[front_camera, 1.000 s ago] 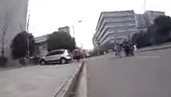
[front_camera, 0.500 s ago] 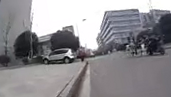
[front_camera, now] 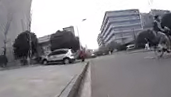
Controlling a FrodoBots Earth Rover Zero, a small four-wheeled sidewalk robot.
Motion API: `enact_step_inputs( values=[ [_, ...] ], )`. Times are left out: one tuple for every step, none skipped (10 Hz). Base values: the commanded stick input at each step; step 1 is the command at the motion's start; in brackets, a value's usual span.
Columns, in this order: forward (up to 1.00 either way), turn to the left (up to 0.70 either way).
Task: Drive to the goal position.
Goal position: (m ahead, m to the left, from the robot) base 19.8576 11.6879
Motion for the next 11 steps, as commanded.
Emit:
enact_step_inputs(
  values=[
    [0.70,0.00],
    [0.70,0.00],
    [0.70,0.00],
    [0.70,0.00],
    [0.70,0.00],
    [0.70,0.00],
    [0.70,0.00],
    [0.70,0.00],
    [0.70,0.06],
    [0.70,0.05],
    [0.70,0.00]
  ],
)
